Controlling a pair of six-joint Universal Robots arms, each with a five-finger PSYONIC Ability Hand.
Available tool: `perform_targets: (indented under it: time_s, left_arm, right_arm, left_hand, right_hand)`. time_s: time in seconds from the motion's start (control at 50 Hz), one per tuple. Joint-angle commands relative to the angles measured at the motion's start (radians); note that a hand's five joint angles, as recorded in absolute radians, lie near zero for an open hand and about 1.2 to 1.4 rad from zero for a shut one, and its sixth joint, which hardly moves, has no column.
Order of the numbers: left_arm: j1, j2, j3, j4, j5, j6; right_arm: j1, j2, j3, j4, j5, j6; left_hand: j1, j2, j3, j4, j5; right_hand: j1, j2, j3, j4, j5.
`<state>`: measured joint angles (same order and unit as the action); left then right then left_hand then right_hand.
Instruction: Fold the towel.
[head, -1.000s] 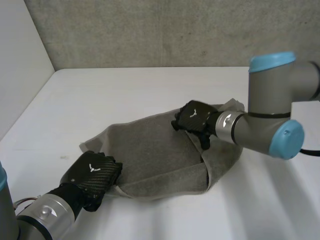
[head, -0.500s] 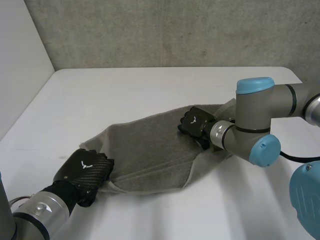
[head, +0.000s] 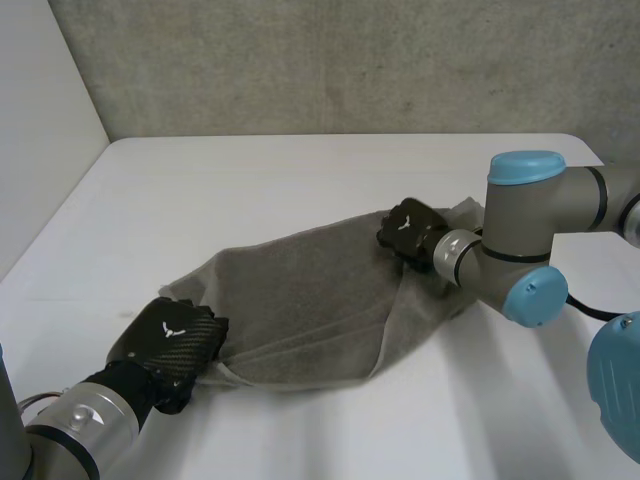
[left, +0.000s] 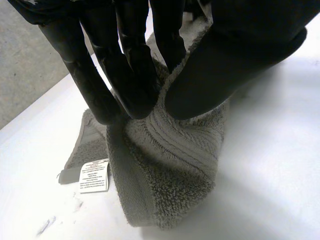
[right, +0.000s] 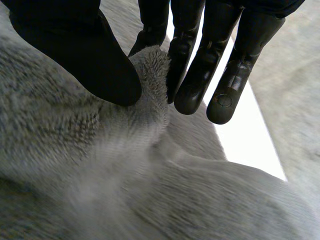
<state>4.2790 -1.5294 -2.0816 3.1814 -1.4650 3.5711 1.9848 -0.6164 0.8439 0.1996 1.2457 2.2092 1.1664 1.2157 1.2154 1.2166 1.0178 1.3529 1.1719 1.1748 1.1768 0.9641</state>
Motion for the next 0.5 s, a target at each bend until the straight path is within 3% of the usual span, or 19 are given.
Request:
perform_targets:
  time_s: [0.02, 0.22, 0.36, 0.5]
  left_arm:
    - [0.004, 0.002, 0.009, 0.002, -0.001, 0.0]
    - [0.062, 0.012, 0.046, 0.008, -0.002, 0.0]
    - [0.12, -0.003, 0.074, 0.029, 0.0, 0.002]
    - [0.122, -0.064, 0.098, 0.069, 0.0, 0.002]
  right_arm:
    - [-0.05, -0.072, 0.02, -0.098, 0.123, 0.039]
    - [-0.153, -0.252, 0.127, -0.083, 0.139, 0.184]
    - [-0.213, -0.399, 0.265, 0.168, 0.153, 0.195]
    - [-0.247, -0.431, 0.368, 0.21, 0.101, 0.195]
  left_hand:
    - [0.23, 0.181, 0.181, 0.18, 0.204]
    - [0.23, 0.181, 0.181, 0.18, 0.204]
    - [0.23, 0.181, 0.181, 0.18, 0.204]
    - [0.23, 0.181, 0.181, 0.18, 0.204]
  right_hand:
    - [0.043, 0.224, 0.221, 0.219, 0.258]
    - [0.043, 0.224, 0.221, 0.219, 0.258]
    - [0.043, 0.224, 0.221, 0.219, 0.258]
    - [0.043, 0.224, 0.221, 0.219, 0.258]
